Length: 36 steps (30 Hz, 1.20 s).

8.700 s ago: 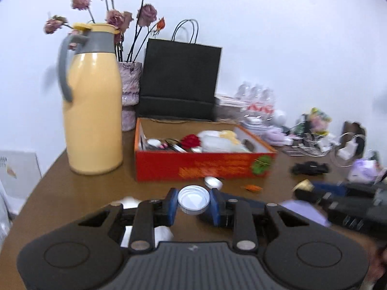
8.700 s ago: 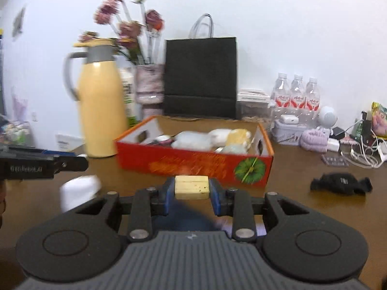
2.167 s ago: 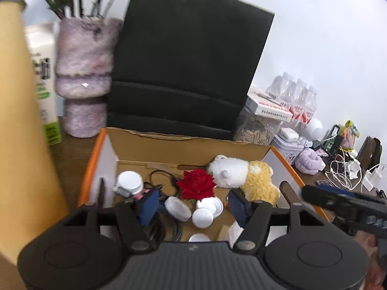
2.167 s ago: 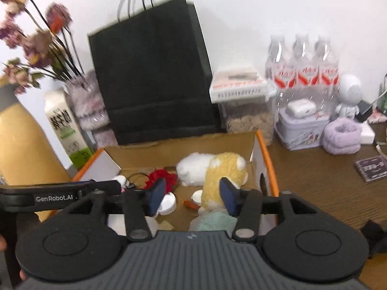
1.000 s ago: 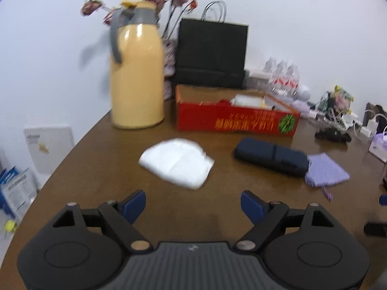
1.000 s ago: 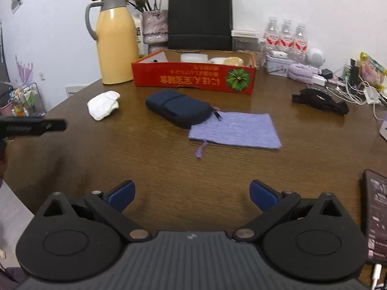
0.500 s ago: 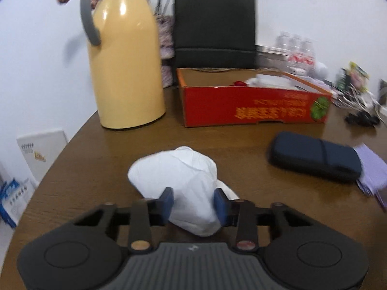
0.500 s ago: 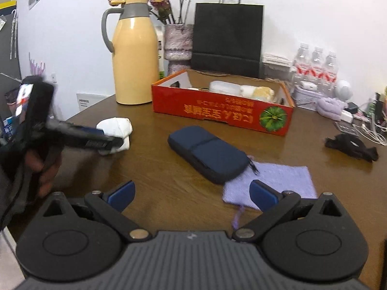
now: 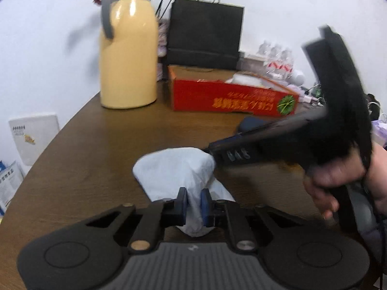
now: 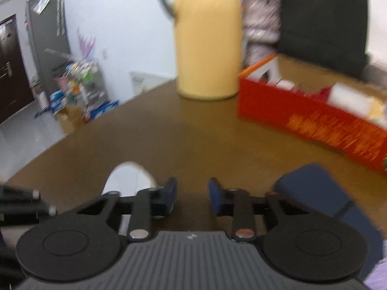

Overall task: Organize objects
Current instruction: 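Grasp the white crumpled tissue with the left gripper while the right gripper grasps a white bottle cap, then carry the tissue and cap into the box and open both grippers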

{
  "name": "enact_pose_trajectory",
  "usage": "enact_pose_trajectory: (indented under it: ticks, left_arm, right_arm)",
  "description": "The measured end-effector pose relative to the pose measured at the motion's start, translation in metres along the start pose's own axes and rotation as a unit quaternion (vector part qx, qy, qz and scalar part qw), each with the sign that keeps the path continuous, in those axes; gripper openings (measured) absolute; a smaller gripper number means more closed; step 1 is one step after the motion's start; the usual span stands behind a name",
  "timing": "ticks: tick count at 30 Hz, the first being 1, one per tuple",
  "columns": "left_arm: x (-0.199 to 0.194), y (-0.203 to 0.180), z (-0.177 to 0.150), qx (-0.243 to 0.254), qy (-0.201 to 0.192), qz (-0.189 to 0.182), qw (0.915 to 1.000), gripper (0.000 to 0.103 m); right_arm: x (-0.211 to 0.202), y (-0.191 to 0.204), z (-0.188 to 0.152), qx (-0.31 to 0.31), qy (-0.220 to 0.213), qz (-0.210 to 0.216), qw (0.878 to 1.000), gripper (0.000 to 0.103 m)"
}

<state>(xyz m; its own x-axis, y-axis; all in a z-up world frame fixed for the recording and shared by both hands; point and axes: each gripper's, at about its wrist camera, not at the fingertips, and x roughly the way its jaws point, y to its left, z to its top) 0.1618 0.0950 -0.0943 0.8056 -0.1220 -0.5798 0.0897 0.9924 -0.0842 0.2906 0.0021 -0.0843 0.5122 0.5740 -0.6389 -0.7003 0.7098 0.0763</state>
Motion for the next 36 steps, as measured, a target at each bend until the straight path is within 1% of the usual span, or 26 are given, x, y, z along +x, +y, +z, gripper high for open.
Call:
enact_pose_trajectory:
  ticks: [2, 4, 5, 7, 8, 9, 11, 13, 15, 19, 20, 21, 22, 23, 24, 25, 26, 27, 29, 31, 33, 35, 36]
  left_arm:
    - [-0.001, 0.002, 0.000, 0.001, -0.003, -0.004, 1.0000, 0.010]
    - [-0.004, 0.003, 0.002, 0.001, -0.004, 0.002, 1.0000, 0.010]
    - [-0.006, 0.004, 0.004, -0.001, -0.006, 0.004, 1.0000, 0.010]
    - [-0.013, 0.006, 0.003, 0.002, -0.012, 0.001, 0.9999, 0.010]
    - [-0.014, 0.004, 0.002, 0.007, -0.012, -0.003, 0.9999, 0.010]
    - [-0.015, 0.002, -0.001, 0.011, -0.008, -0.007, 0.9999, 0.010]
    - [-0.016, -0.007, -0.006, 0.021, 0.003, -0.019, 0.9996, 0.010]
    - [-0.023, -0.020, -0.012, 0.030, 0.004, -0.044, 0.9986, 0.010]
    - [-0.031, -0.029, -0.015, 0.030, 0.000, -0.065, 0.9974, 0.010]
    - [-0.045, -0.036, -0.019, 0.037, -0.005, -0.069, 0.9969, 0.010]
    - [-0.046, -0.038, -0.021, 0.044, -0.001, -0.072, 0.9964, 0.013]
    - [-0.046, -0.040, -0.024, 0.056, 0.005, -0.073, 0.9958, 0.024]
    - [-0.044, -0.044, -0.027, 0.069, 0.008, -0.065, 0.9954, 0.028]
    - [-0.042, -0.049, -0.030, 0.077, 0.009, -0.053, 0.9956, 0.031]
    - [-0.043, -0.051, -0.032, 0.081, 0.006, -0.044, 0.9957, 0.032]
    - [-0.042, -0.052, -0.033, 0.079, 0.005, -0.041, 0.9960, 0.035]
    - [-0.042, -0.052, -0.032, 0.073, 0.007, -0.043, 0.9964, 0.044]
    - [-0.042, -0.051, -0.032, 0.068, 0.006, -0.044, 0.9967, 0.051]
    - [-0.042, -0.049, -0.030, 0.059, 0.003, -0.032, 0.9978, 0.057]
    - [-0.041, -0.045, -0.026, 0.038, -0.004, -0.010, 0.9992, 0.063]
    - [-0.040, -0.036, -0.022, -0.011, -0.015, 0.012, 0.9998, 0.080]
    - [-0.030, -0.027, -0.016, -0.061, -0.016, 0.020, 0.9978, 0.086]
    - [-0.024, -0.027, -0.014, -0.071, -0.009, 0.025, 0.9971, 0.086]
  right_arm:
    - [-0.004, 0.012, -0.008, -0.032, -0.005, -0.030, 0.999, 0.024]
    - [-0.009, 0.016, -0.013, -0.032, -0.005, -0.043, 0.999, 0.023]
    - [-0.015, 0.015, -0.018, -0.030, -0.004, -0.054, 0.998, 0.020]
    - [-0.029, 0.013, -0.029, -0.032, -0.004, -0.087, 0.996, 0.019]
    - [-0.037, 0.009, -0.035, -0.024, -0.003, -0.098, 0.995, 0.019]
    - [-0.044, 0.004, -0.038, -0.007, 0.000, -0.099, 0.995, 0.019]
    - [-0.057, -0.005, -0.045, 0.025, -0.002, -0.085, 0.996, 0.019]
    - [-0.069, -0.006, -0.046, 0.037, -0.019, -0.066, 0.997, 0.019]
    - [-0.073, 0.000, -0.041, 0.037, -0.036, -0.049, 0.997, 0.021]
    - [-0.065, 0.011, -0.024, 0.015, -0.048, -0.023, 0.998, 0.024]
    - [-0.061, 0.013, -0.020, 0.012, -0.046, -0.012, 0.999, 0.027]
    - [-0.054, 0.015, -0.015, 0.009, -0.037, 0.008, 0.999, 0.036]
    - [-0.047, 0.018, -0.011, 0.006, -0.029, 0.023, 0.999, 0.040]
    - [-0.038, 0.023, -0.007, 0.002, -0.020, 0.028, 0.999, 0.042]
    - [-0.028, 0.026, -0.005, -0.005, -0.005, 0.025, 1.000, 0.040]
    - [-0.018, 0.030, -0.004, -0.014, 0.013, 0.015, 1.000, 0.037]
    - [-0.012, 0.033, -0.004, -0.019, 0.014, 0.006, 1.000, 0.029]
    - [-0.011, 0.036, -0.005, -0.018, 0.009, 0.001, 1.000, 0.029]
    - [-0.017, 0.035, -0.008, -0.001, 0.005, 0.003, 1.000, 0.029]
    - [-0.031, 0.031, -0.012, 0.006, -0.008, -0.005, 1.000, 0.029]
    - [-0.058, 0.023, -0.020, 0.000, -0.031, -0.037, 0.999, 0.029]
    - [-0.087, 0.008, -0.034, 0.019, -0.050, -0.056, 0.997, 0.029]
    - [-0.099, -0.001, -0.042, 0.037, -0.054, -0.062, 0.996, 0.029]
